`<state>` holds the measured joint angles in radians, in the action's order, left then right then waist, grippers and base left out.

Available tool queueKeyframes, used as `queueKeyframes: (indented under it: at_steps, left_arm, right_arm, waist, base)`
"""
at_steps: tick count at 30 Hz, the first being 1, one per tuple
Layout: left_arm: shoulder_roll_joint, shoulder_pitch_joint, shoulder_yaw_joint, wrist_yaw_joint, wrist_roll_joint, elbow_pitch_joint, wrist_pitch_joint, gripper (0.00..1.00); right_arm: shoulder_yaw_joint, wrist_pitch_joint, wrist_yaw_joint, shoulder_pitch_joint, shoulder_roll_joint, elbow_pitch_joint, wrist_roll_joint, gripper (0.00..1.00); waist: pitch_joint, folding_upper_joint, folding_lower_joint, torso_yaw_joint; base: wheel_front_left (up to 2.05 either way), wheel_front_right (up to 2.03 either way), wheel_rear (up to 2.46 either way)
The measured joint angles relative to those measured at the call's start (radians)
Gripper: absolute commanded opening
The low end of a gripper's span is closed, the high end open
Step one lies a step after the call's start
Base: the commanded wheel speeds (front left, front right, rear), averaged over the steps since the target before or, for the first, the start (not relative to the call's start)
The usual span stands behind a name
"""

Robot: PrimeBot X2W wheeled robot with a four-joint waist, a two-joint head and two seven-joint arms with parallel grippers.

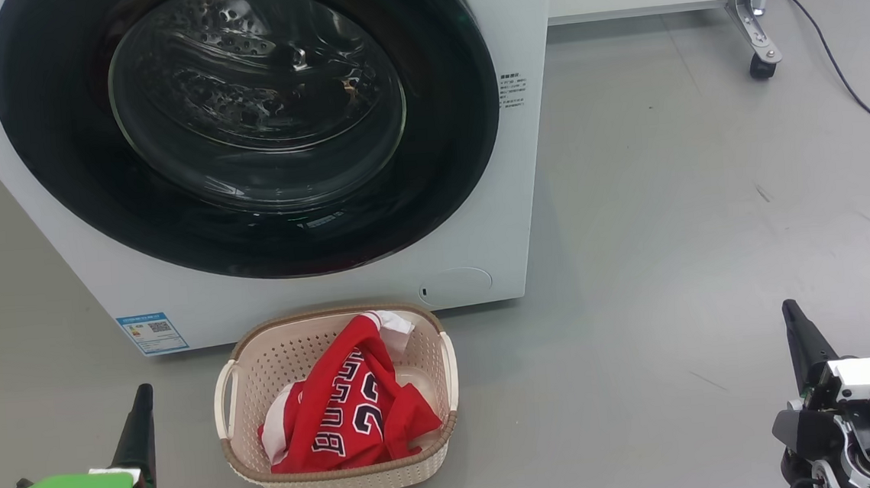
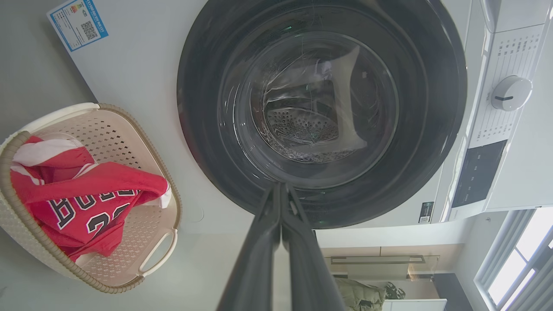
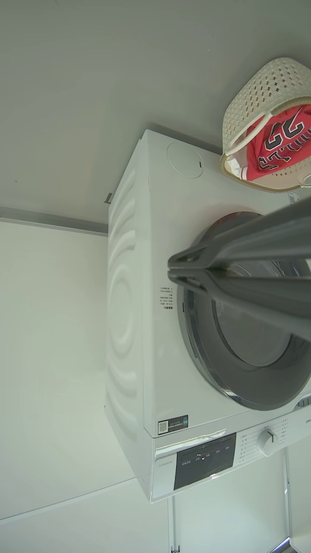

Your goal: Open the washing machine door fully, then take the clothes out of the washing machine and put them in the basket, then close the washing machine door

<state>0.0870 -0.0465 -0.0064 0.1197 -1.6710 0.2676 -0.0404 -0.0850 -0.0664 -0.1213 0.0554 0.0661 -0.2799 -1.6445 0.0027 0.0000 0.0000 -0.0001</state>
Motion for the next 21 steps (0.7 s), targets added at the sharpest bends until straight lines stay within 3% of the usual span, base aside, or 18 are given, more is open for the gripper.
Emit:
queueKeyframes:
  at_steps: [21]
  left_arm:
    - [0.000,-0.001,0.002,0.000,0.000,0.006,-0.002,0.00]
  right_arm:
    - [-0.002,0.000,0.000,0.002,0.000,-0.002,0.000,0.00]
  waist:
    - [0.000,0.0000,0.0000,0.000]
  base:
    - [0.00,0.00,0.00]
